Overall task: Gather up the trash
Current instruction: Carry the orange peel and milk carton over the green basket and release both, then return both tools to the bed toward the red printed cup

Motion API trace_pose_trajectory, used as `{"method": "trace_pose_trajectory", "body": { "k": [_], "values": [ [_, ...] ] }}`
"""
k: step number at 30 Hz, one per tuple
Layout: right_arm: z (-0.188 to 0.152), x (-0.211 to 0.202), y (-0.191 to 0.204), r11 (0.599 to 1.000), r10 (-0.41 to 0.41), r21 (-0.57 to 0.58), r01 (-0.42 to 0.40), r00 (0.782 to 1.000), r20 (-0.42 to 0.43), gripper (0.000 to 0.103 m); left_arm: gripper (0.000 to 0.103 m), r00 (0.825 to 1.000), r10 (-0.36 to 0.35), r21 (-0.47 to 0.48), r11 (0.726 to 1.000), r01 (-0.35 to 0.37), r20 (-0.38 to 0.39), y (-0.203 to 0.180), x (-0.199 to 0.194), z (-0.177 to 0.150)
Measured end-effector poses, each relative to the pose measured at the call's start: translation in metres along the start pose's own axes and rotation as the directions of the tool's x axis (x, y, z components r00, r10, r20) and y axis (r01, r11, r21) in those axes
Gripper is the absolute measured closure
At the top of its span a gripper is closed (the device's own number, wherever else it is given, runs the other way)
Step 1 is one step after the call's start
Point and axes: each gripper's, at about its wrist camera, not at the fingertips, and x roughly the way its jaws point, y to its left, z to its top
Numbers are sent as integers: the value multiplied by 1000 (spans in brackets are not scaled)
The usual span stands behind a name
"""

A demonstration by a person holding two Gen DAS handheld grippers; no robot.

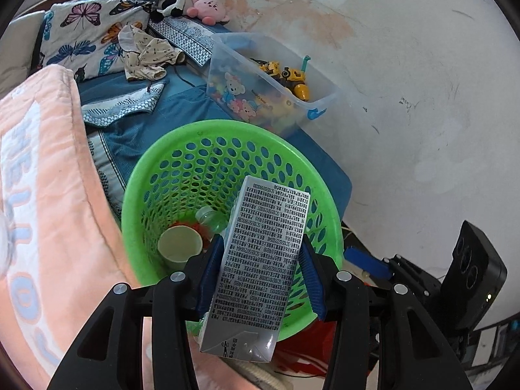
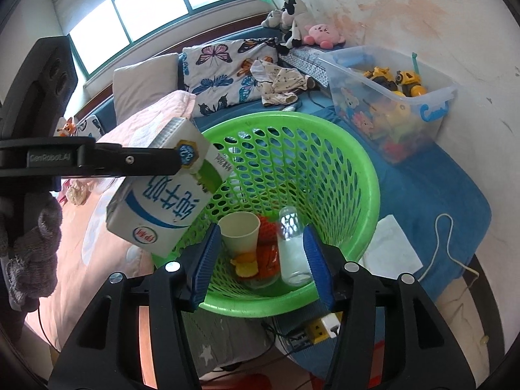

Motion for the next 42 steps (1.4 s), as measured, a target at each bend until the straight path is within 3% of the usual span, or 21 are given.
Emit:
{"method": "trace_pose_trajectory", "body": {
  "k": [3, 6, 11, 18, 25, 30, 42],
  "values": [
    [-1, -1, 3, 1000, 2, 0, -2, 1000, 1, 49, 55, 1000, -16, -1, 1000, 16, -10, -1, 2, -3],
    [-2, -2, 6, 1000, 8, -3, -8, 1000, 5, 49, 41, 1000, -5, -3, 1000, 5, -4, 0, -2, -6],
    [0, -5, 17, 1000, 21, -22, -21, 1000, 13, 49, 41, 1000, 11, -1, 1000, -11, 18, 6, -19, -11],
    [3, -9, 44, 996, 51, -68, -49, 998, 21, 46, 41, 992, 98, 3, 995, -99, 74, 24, -55, -25],
    [10, -4, 79, 989, 86, -123, -83, 996, 19, 44, 41, 973, 202, -22, 979, -201, 115, 55, -94, -47],
    [16, 1, 105, 980, 114, -165, -110, 993, 11, 42, 41, 960, 244, -78, 969, -235, 139, 84, -124, -58],
    [45, 21, 183, 936, 193, -297, -190, 981, -21, 36, 40, 903, 397, -238, 905, -354, 167, 163, -201, -91]
  ]
}}
